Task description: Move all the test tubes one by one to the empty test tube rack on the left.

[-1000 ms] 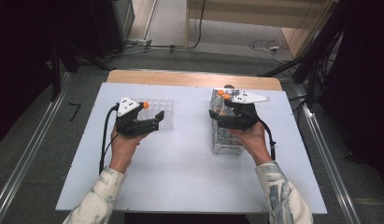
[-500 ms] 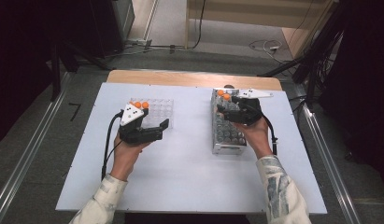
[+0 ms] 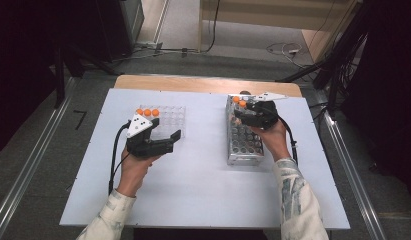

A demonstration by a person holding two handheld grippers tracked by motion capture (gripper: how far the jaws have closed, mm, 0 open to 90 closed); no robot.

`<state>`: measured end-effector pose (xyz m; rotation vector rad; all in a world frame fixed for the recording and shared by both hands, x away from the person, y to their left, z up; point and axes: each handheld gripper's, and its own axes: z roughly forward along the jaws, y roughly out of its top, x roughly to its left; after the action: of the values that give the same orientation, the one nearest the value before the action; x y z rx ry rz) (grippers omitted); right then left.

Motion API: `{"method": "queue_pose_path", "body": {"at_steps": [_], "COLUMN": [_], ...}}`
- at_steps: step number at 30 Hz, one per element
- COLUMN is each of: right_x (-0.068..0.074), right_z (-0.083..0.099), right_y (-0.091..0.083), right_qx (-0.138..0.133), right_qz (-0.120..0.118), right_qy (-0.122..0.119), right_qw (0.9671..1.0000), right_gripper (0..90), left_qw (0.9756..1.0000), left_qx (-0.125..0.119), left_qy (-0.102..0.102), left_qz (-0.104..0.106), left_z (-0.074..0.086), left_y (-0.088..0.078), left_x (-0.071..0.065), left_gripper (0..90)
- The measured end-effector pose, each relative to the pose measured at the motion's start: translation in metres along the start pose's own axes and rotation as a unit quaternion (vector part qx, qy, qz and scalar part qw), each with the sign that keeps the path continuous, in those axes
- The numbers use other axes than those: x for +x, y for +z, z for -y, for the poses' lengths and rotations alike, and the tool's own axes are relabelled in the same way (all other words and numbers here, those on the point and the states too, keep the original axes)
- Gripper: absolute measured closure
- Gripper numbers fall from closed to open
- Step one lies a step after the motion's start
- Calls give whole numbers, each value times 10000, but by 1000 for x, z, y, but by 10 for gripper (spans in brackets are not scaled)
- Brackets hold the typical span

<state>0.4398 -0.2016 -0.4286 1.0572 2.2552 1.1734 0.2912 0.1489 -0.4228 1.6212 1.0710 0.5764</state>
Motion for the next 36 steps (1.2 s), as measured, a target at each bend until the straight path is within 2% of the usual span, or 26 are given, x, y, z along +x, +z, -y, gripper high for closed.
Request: {"method": "queue_pose_path", "body": {"at_steps": [10,17,21,27,36], "right_x": [-6,-3,-5,-8,-3], "right_z": [3,3,1,-4,-22], "right_y": [12,13,10,1,-19], "right_qx": [199,150,54,-113,-384], "right_qz": [15,55,72,50,34], "right_qy": [-134,-296,-279,-131,-257], "right_qw": [9997,9994,9996,9998,9989], "right_gripper": [560,706,710,710,711], "left_qw": [10000,10000,10000,9999,9999], "left_qx": [5,51,81,115,129], "left_qy": [-4,-19,-1,-1,-2], "left_qz": [13,10,13,-3,1], "left_z": [1,3,3,4,5], "left_y": [0,2,2,4,4], "left_x": [-1,0,1,1,0], "left_gripper": [146,146,145,138,138]}}
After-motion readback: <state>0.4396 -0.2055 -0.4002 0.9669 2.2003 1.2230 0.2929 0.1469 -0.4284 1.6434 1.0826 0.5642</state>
